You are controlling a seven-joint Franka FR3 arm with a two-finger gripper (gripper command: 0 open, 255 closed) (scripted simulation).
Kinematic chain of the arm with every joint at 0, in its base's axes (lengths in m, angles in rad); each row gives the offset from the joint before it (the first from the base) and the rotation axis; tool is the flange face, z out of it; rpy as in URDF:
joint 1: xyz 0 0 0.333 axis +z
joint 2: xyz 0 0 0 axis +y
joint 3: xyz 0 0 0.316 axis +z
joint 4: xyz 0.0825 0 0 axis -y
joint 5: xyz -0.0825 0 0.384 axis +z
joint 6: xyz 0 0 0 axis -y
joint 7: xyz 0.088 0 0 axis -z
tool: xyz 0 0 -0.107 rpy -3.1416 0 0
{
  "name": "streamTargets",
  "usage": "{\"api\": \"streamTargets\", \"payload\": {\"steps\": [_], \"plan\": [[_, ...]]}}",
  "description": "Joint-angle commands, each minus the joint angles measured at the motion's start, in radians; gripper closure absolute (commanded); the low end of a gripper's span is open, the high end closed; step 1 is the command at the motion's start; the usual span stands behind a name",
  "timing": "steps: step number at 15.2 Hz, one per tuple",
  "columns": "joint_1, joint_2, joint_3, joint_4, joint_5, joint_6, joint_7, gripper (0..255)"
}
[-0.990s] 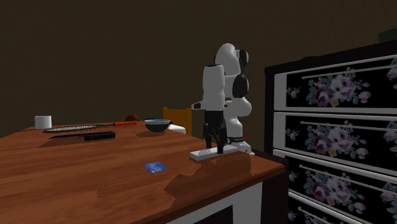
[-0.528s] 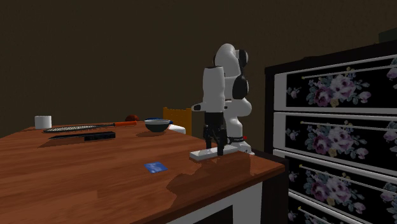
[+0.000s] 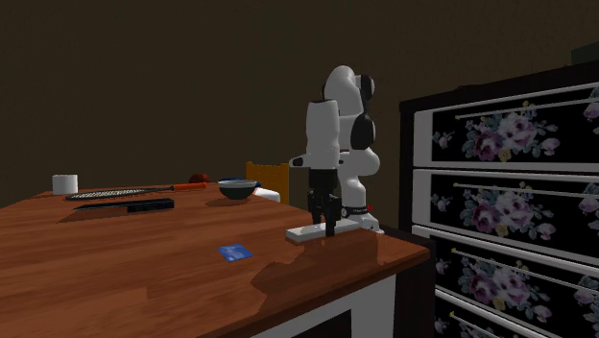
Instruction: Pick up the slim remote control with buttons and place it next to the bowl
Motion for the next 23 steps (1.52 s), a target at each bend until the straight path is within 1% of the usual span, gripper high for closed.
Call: {"api": "streamTargets", "payload": {"steps": [1, 3, 13, 23], "plan": [[0.000, 0.001, 0.000, -0.001, 0.000, 0.000, 0.000, 255], [0.000, 0.001, -0.001, -0.001, 0.000, 0.001, 0.000, 255], [-0.009, -0.095, 0.003, 0.052, 0.074, -0.131, -0.052, 255], [-0.011, -0.166, -0.005, 0.126, 0.119, -0.265, -0.084, 255]]}}
